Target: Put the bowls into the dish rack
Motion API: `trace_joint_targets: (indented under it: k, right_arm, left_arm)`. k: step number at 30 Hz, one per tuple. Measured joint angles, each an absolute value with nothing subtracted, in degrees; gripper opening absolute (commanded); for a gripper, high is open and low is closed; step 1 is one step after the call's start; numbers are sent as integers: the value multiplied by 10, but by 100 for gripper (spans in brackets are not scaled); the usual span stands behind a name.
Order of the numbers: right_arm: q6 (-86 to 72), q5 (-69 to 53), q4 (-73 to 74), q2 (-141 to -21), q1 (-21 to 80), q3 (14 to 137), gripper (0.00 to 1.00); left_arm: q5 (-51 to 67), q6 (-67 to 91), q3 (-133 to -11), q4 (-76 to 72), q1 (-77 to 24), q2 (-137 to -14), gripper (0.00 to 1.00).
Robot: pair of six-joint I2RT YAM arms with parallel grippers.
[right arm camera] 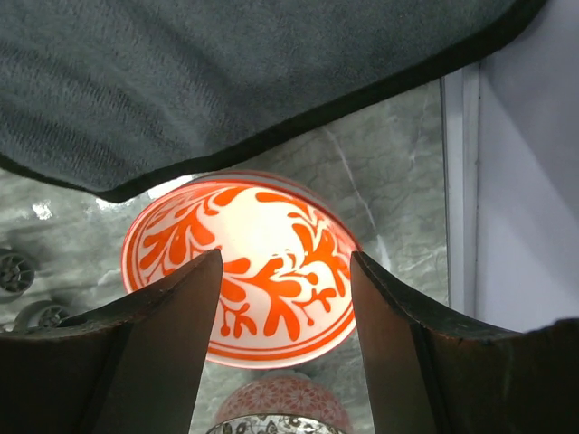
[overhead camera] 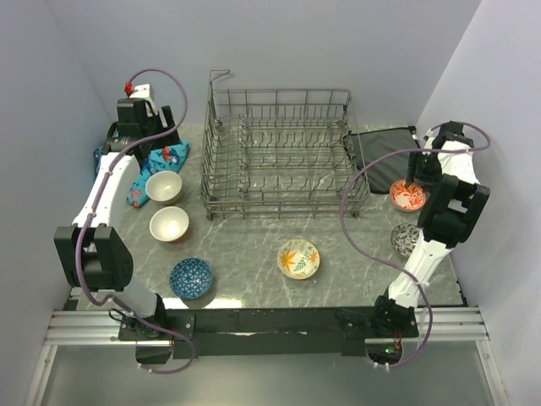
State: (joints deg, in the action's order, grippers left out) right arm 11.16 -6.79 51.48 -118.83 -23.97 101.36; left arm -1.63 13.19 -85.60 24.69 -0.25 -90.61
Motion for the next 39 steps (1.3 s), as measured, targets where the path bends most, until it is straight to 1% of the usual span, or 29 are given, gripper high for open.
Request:
trace_joint_targets:
  k: [6, 12, 16, 18, 23, 27, 30, 34, 36, 39]
  right_arm:
    - [113, -63, 511, -1210, -244, 1049, 66]
    - [121, -56, 510, -1215, -258, 1047, 66]
    - [136, -54, 512, -1215, -274, 1033, 61]
    - [145, -58, 515, -1215, -280, 1027, 60]
    - [164, -88, 523, -1218, -284, 1026, 52]
    - [175, -112, 528, -1220, -283, 1026, 51]
    - [181, -117, 531, -1226, -283, 1026, 49]
    - [189, -117, 533, -1230, -283, 1018, 41]
    - [192, -117, 534, -1230, -283, 1007, 40]
    - [194, -117, 534, -1230, -283, 994, 34]
  left_arm:
    - [-16, 130, -869, 248, -3, -925, 83]
    - [-13, 130, -884, 246, -3, -939, 82]
    - [-13, 130, -884, 245, -3, -941, 83]
    - [-13, 129, -884, 246, -3, -941, 83]
    - [-13, 128, -884, 246, -3, -941, 83]
    - [-13, 128, -884, 245, -3, -941, 83]
    - [-13, 128, -883, 245, -3, -941, 83]
    - [-13, 128, -877, 243, -3, -940, 83]
    - [-13, 128, -873, 244, -3, -938, 83]
    - [-13, 127, -873, 244, -3, -937, 83]
